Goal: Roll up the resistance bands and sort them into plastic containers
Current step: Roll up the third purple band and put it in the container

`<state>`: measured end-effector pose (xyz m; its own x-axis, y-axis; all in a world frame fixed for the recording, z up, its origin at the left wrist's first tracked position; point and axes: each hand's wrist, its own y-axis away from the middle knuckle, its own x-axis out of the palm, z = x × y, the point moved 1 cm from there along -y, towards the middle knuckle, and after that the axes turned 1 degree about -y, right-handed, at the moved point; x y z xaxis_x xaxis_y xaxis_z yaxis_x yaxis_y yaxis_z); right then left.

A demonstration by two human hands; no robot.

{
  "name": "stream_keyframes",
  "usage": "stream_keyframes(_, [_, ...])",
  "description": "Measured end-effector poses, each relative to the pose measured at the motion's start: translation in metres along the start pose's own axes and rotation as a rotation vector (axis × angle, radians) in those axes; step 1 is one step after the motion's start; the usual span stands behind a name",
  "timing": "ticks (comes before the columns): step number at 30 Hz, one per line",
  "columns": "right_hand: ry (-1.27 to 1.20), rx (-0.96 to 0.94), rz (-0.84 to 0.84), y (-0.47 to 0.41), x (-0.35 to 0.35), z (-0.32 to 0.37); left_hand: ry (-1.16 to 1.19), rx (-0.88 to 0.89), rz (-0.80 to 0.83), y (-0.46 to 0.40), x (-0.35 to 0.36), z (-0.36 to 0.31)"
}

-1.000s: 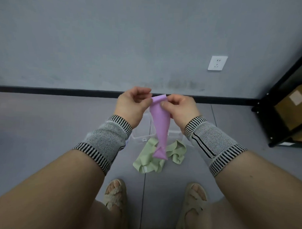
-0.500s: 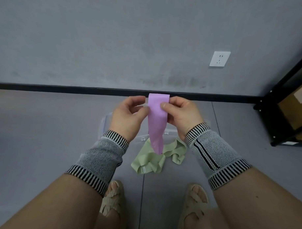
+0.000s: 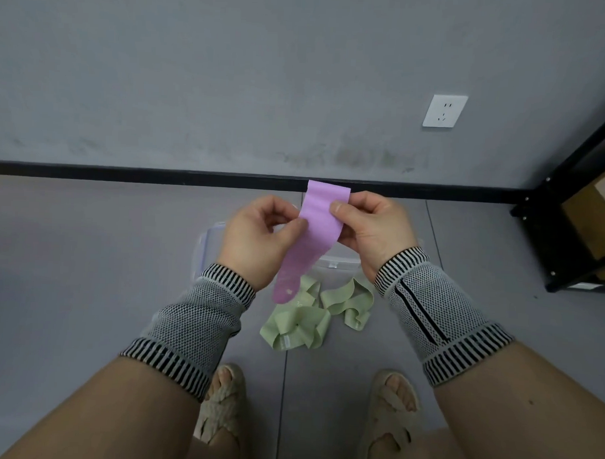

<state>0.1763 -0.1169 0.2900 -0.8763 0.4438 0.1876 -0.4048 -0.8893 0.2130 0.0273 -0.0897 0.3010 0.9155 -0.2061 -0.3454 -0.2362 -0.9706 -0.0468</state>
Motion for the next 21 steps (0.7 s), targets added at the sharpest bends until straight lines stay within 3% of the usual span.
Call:
stream_keyframes(6, [-0.018,-0.001,-0.062,-0.002,-0.004,0.002,-0.042,0.089,0.113,0.001,0.005,-0.004])
stream_keyframes(9, [-0.024,0.002,0.047,0.004,-0.003,0.003,-0.025,0.091,0.032,-0.001,0.005,-0.004])
stream_keyframes(12, [0.203,-0.056,0.148,0.01,-0.002,0.003,0.075,0.043,-0.081,-0.004,0.0,-0.005])
stream_keyframes(14, [0.28,-0.114,0.113,0.012,0.0,0.004,0.126,0.042,-0.036,-0.004,-0.001,-0.005])
stream_keyframes(18, [0.19,-0.159,0.003,0.006,0.0,0.006,0.014,0.071,0.129,-0.001,0.005,-0.001])
stream_keyframes(21, [0.153,-0.141,0.051,0.005,-0.001,0.002,0.01,0.084,0.052,-0.004,0.002,0.001])
